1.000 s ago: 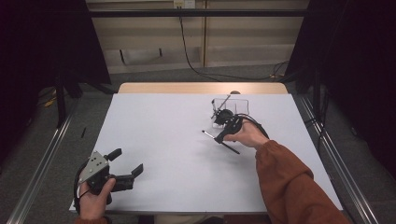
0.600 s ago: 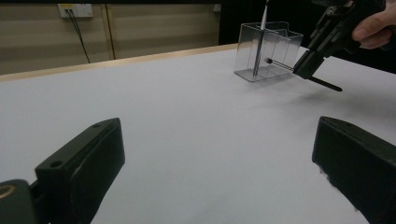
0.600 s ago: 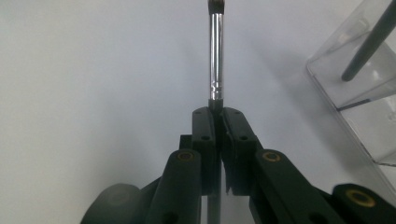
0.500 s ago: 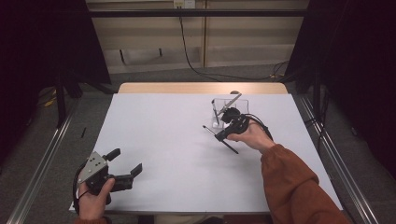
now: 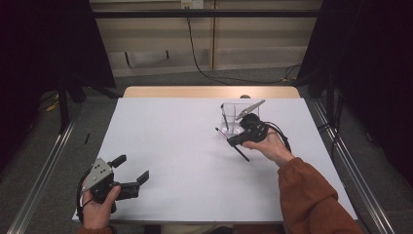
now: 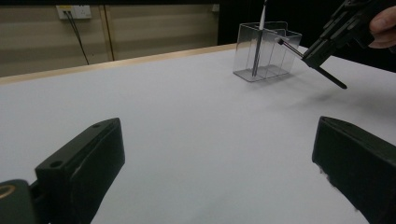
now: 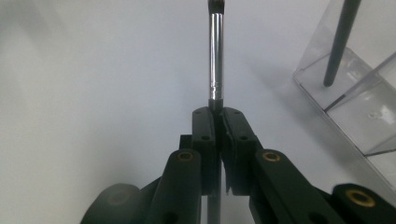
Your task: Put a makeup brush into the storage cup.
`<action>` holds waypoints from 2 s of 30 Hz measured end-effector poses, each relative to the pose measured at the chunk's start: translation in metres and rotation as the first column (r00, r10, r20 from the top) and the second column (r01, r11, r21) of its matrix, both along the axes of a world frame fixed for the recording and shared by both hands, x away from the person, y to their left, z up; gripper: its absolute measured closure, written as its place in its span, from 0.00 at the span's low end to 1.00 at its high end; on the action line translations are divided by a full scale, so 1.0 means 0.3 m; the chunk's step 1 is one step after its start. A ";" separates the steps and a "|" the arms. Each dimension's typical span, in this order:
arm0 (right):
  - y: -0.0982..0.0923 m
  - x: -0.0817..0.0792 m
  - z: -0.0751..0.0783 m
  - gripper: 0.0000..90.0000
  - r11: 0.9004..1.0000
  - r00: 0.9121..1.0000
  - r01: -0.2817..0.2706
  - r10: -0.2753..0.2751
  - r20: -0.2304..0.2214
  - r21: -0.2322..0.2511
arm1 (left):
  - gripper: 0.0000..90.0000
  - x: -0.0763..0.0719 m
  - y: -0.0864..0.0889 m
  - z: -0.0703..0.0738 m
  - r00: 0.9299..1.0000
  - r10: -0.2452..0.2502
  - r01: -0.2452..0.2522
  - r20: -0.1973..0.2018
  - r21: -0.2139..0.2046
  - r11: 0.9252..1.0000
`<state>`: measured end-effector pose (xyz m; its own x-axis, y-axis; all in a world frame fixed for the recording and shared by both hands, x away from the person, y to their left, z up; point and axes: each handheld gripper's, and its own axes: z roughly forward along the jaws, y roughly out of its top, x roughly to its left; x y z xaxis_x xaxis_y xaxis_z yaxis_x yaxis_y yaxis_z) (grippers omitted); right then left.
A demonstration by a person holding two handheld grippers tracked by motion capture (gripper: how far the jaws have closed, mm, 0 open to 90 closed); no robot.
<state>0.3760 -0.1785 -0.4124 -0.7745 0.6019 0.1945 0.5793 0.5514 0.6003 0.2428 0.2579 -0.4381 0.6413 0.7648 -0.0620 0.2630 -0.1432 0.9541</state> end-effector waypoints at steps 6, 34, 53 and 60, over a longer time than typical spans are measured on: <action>-0.025 -0.014 0.000 0.94 0.998 0.998 0.033 -0.036 0.045 0.062 | 0.03 -0.001 0.001 0.000 1.000 0.000 0.000 0.001 -0.002 1.000; -0.101 -0.068 0.063 0.94 0.937 0.957 0.061 -0.153 0.247 0.343 | 0.03 -0.006 0.005 0.003 1.000 0.002 -0.002 0.011 -0.011 1.000; -0.123 -0.070 0.103 0.94 0.901 0.923 0.077 -0.226 0.312 0.426 | 0.03 -0.003 0.005 0.004 1.000 -0.003 0.003 0.014 -0.008 1.000; -0.116 -0.057 0.132 0.94 0.895 0.912 0.075 -0.240 0.332 0.441 | 0.03 -0.003 0.005 0.004 1.000 -0.002 0.002 0.012 -0.011 1.000</action>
